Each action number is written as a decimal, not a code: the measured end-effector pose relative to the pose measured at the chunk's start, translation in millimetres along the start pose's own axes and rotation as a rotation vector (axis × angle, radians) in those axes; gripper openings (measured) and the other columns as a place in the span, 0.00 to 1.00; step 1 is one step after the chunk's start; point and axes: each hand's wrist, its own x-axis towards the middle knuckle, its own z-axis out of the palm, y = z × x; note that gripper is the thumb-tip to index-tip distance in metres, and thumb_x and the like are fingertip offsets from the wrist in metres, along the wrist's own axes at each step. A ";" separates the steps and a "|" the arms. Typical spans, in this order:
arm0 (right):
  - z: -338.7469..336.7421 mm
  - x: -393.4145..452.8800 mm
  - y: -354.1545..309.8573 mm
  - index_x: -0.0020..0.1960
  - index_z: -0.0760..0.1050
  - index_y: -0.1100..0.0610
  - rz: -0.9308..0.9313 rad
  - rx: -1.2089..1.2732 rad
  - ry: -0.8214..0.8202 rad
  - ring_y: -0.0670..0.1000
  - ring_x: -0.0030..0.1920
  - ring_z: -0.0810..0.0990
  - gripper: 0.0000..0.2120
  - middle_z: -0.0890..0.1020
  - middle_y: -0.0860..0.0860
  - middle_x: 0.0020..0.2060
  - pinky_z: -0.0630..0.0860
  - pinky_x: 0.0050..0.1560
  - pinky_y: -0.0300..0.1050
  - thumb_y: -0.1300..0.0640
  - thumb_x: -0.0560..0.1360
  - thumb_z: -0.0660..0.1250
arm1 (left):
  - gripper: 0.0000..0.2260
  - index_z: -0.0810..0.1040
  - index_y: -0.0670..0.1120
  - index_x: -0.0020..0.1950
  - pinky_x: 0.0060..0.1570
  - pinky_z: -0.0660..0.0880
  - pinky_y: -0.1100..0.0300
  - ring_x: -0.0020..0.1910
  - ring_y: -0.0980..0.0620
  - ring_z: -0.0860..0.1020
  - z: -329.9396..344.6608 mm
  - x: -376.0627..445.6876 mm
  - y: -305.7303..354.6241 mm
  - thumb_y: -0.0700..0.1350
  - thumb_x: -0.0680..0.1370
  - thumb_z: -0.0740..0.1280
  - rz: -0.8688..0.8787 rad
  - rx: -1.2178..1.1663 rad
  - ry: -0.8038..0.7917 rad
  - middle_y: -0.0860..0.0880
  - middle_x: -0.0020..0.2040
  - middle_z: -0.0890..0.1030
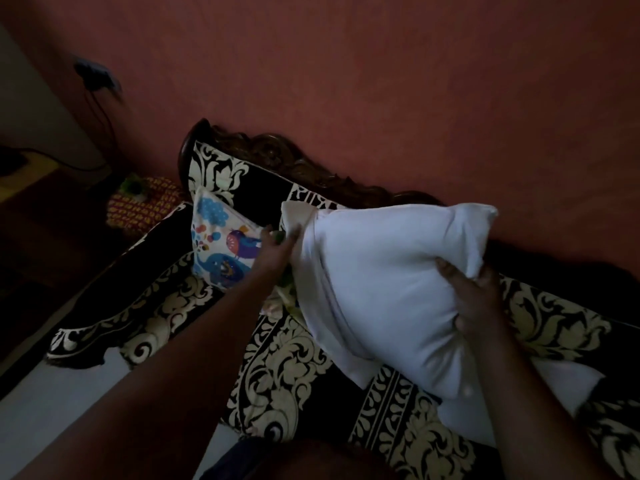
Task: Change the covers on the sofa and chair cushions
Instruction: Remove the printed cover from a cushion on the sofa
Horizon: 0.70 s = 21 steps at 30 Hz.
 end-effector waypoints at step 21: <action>-30.9 7.9 13.9 0.60 0.79 0.47 0.006 -0.433 -0.156 0.44 0.55 0.82 0.21 0.84 0.42 0.52 0.75 0.56 0.43 0.50 0.70 0.80 | 0.19 0.80 0.40 0.62 0.53 0.72 0.54 0.59 0.38 0.80 -19.1 4.5 -66.1 0.54 0.84 0.60 0.039 0.799 0.029 0.38 0.60 0.82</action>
